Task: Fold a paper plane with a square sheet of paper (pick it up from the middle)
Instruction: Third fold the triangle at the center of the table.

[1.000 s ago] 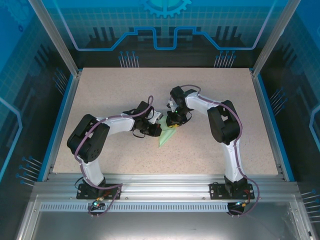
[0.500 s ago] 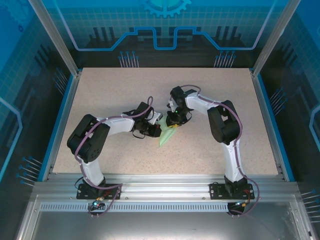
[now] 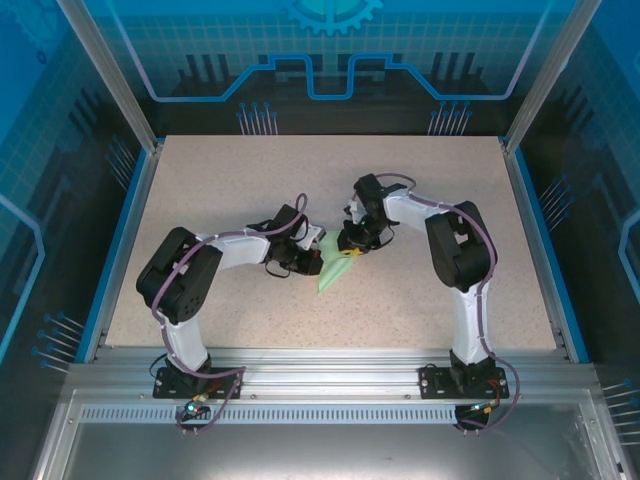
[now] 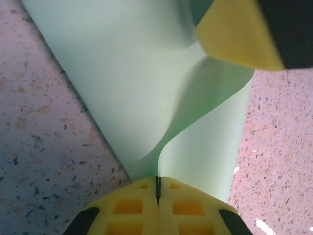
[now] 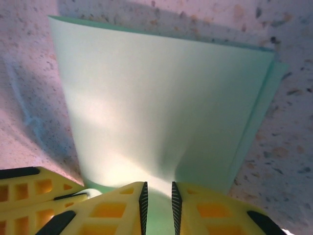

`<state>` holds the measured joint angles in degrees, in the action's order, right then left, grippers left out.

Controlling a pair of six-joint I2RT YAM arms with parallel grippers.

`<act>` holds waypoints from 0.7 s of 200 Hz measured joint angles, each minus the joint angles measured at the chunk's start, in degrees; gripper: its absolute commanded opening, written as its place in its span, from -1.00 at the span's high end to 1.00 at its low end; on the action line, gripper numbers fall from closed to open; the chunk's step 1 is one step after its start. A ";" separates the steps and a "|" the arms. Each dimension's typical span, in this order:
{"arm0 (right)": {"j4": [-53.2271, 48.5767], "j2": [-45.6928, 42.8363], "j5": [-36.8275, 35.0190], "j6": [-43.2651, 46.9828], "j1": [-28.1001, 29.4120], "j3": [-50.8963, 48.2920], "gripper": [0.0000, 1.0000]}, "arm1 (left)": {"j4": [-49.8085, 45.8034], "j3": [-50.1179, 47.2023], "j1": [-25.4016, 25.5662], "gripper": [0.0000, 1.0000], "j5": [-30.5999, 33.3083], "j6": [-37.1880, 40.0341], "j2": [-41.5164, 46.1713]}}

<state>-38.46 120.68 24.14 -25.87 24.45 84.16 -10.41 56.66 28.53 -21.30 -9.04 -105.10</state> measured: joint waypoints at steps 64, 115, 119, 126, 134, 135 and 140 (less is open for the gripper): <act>2.95 -7.08 1.66 -1.33 -1.44 -4.13 0.51 | 0.04 0.02 0.00 0.91 -0.02 0.22 0.00; 1.86 -0.37 -0.04 -1.14 -0.48 2.12 0.54 | -0.04 0.31 0.00 0.90 -0.04 0.66 0.00; 1.64 0.22 -0.35 -1.09 -0.44 2.60 0.54 | -0.04 0.31 0.00 0.90 -0.04 0.68 0.00; 1.36 1.11 -1.03 -1.05 -0.31 3.34 0.54 | -0.09 0.31 0.00 0.90 -0.04 0.81 0.00; 0.94 2.01 -1.90 -0.87 -0.15 3.93 0.54 | -0.13 0.31 0.00 0.90 -0.04 1.07 0.00; 0.85 2.14 -2.08 -0.85 -0.11 3.98 0.54 | -0.15 0.33 0.00 0.90 -0.04 1.09 0.00; 0.44 2.56 -2.71 -0.70 -0.04 4.22 0.55 | -0.28 0.39 0.00 0.90 -0.07 1.18 0.00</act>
<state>-38.02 123.24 21.43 -26.57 24.40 88.38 -10.70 57.06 28.53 -21.37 -7.86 -105.10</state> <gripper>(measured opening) 0.231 0.056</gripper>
